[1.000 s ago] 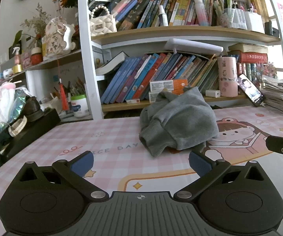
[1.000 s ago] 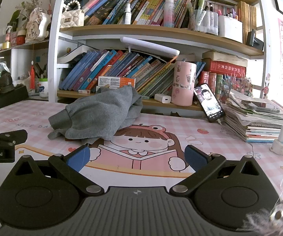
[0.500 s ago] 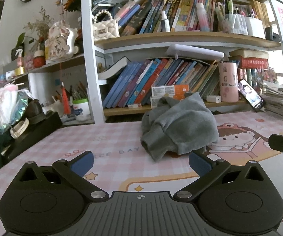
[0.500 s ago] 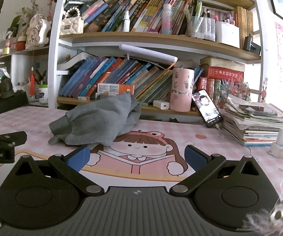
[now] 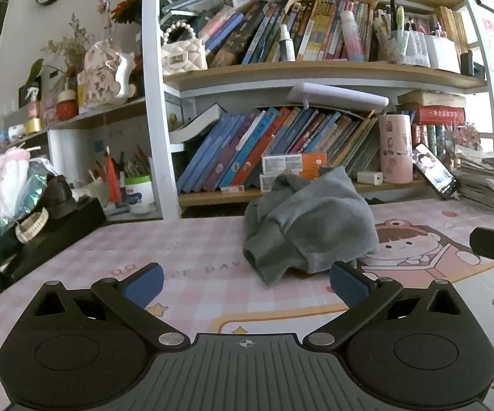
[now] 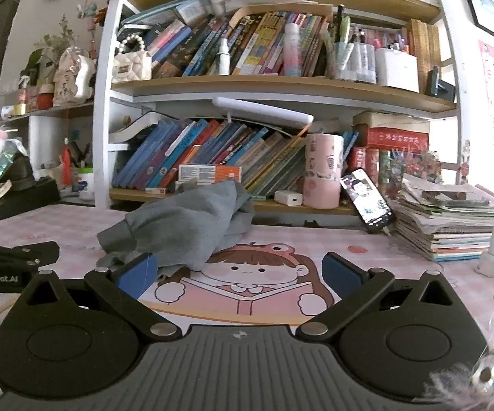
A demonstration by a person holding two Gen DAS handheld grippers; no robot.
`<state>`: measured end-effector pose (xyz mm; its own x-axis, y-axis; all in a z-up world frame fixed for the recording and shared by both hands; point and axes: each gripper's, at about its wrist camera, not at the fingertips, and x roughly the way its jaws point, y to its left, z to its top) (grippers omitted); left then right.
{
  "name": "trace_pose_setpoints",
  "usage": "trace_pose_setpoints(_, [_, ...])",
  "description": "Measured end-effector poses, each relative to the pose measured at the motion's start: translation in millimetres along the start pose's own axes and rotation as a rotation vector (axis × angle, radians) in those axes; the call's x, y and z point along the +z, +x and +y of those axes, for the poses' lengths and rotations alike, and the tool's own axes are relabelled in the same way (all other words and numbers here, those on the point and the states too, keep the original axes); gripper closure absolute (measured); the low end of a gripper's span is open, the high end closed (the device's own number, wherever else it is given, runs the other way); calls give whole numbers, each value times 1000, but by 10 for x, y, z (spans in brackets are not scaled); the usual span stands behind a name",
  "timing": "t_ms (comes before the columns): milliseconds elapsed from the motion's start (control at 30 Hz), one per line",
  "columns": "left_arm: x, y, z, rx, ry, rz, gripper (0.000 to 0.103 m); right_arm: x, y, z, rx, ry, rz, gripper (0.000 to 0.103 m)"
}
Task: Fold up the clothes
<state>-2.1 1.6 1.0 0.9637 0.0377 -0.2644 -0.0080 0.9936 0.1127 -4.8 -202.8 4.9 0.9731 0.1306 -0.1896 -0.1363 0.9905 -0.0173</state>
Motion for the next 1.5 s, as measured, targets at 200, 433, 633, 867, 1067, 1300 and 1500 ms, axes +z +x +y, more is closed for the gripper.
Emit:
trace_pose_setpoints(200, [-2,2,49,20,-32,3,0,-4,-6,-14,0,11,-1,0])
trace_pose_setpoints(433, [-4,2,82,-51,-38,0,0,-3,34,-60,0,38,26,0])
trace_pose_setpoints(633, [4,98,117,-76,-55,44,0,5,126,-33,43,29,59,0])
trace_pose_setpoints(867, [184,427,165,-95,-36,79,0,92,509,-17,71,41,110,0])
trace_pose_setpoints(1067, [247,781,204,-103,-77,137,18,84,662,-60,90,78,105,0])
trace_pose_setpoints(1300, [339,1249,14,-38,31,151,17,84,531,-172,82,146,25,0])
trace_pose_setpoints(1500, [361,1630,-106,-77,13,232,18,81,469,-283,93,210,-18,0])
